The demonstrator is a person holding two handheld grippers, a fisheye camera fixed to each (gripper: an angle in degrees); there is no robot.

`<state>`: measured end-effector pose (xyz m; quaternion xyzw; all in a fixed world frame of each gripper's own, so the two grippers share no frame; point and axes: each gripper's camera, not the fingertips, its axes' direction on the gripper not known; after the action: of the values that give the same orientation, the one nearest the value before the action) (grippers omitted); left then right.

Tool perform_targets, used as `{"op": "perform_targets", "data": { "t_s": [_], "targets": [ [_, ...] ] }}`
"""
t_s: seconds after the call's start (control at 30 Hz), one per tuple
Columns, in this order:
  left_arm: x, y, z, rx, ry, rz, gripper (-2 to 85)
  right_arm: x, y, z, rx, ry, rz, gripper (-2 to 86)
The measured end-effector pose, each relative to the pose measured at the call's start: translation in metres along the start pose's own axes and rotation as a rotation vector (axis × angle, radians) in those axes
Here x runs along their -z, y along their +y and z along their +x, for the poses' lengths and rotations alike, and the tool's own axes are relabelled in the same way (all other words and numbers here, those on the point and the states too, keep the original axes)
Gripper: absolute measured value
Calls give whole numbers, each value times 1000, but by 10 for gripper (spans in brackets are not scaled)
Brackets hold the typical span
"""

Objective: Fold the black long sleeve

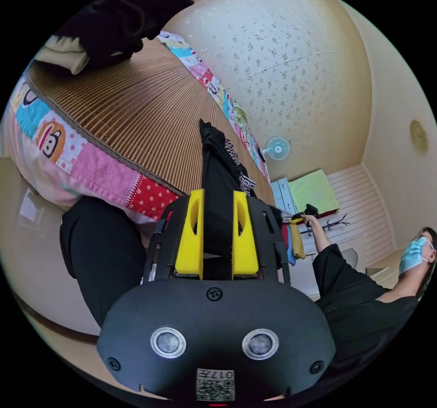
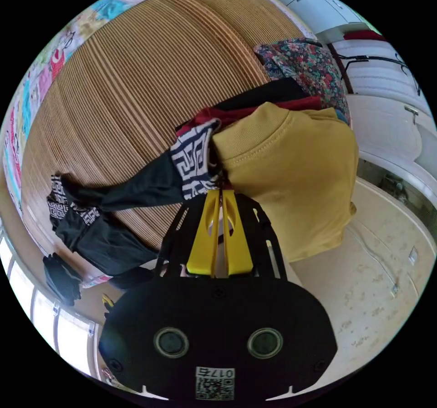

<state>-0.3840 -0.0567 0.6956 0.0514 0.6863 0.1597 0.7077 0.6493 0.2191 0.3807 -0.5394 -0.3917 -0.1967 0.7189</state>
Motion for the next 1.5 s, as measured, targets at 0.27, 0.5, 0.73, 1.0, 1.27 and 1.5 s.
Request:
{"op": "perform_targets", "data": {
  "t_s": [0.27,0.5,0.73,1.0,1.27,1.5],
  "targets": [
    [2,4,-19,24,32,11,100,8,5,18,50,-217,85,6],
    [-17,7,2,-117,-56,-64,102,70,127,-73,519,-707,488,7],
    [-85,-7,24,-203,51,-150,106,-125,227,-317,1158,-956,318,14],
    [-135,-60,20,-208,23,-186,113,-292,223,-284,1072,-908,199,17],
    [-235,-140,42,-403,-243,-203,113,-232,148,-162,670,-554,603,94],
    [-288,-137,34,-425,-447,-226,46,-260,75,-162,559,-632,461,54]
  ]
}}
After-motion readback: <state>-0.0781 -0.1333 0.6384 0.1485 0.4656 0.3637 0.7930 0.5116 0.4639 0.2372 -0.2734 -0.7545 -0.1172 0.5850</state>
